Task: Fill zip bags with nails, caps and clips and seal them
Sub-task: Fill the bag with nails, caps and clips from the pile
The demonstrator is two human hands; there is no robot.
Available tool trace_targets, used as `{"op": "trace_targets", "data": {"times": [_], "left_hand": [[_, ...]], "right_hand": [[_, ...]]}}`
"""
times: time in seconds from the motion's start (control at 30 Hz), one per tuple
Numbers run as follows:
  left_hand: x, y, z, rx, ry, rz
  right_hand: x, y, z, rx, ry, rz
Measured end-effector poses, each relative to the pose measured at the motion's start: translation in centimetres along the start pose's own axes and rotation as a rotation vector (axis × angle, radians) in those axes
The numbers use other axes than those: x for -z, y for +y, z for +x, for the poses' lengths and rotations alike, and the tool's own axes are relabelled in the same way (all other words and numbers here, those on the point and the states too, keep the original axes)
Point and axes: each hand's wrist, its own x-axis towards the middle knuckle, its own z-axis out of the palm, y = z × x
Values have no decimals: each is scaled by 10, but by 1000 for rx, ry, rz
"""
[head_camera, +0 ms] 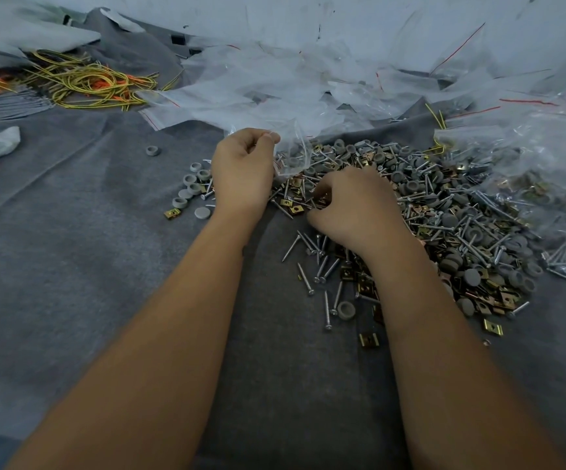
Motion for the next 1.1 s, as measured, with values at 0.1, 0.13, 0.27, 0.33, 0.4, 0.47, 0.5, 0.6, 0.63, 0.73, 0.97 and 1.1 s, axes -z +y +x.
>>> {"op": "trace_targets", "data": {"times": [0.1, 0.13, 0.27, 0.33, 0.4, 0.47, 0.5, 0.6, 0.63, 0.73, 0.97, 1.1], "left_hand": [[0, 1, -1, 3, -6, -2], [0, 1, -1, 3, -8, -6], [0, 1, -1, 0, -7, -6], [0, 1, -1, -3, -8, 4], [0, 1, -1, -5, -8, 12], [1, 1, -1, -6, -7, 15], [0, 0, 0, -10, -8, 17], [-1, 1, -2, -29, -22, 39], [-1, 1, -2, -37, -29, 47], [-2, 1, -4, -66, -50, 82], [-2, 2, -5, -77, -79, 76], [-3, 2, -5, -47, -56, 27]], "right_hand": [[1, 0, -1, -25, 32, 33], [2, -1, -1, -24, 36, 52], [2, 0, -1, 2, 51, 137], [0, 1, 0, 12, 87, 148], [-2, 1, 1, 3, 138, 199], [-4, 1, 1, -27, 197, 297], [-4, 2, 1, -43, 221, 344], [-3, 3, 1, -68, 296, 447], [-2, 3, 1, -61, 332, 467], [-2, 1, 2, 3, 439, 514], [-12, -8, 6, 152, 339, 604], [-12, -5, 6, 122, 360, 634]]}}
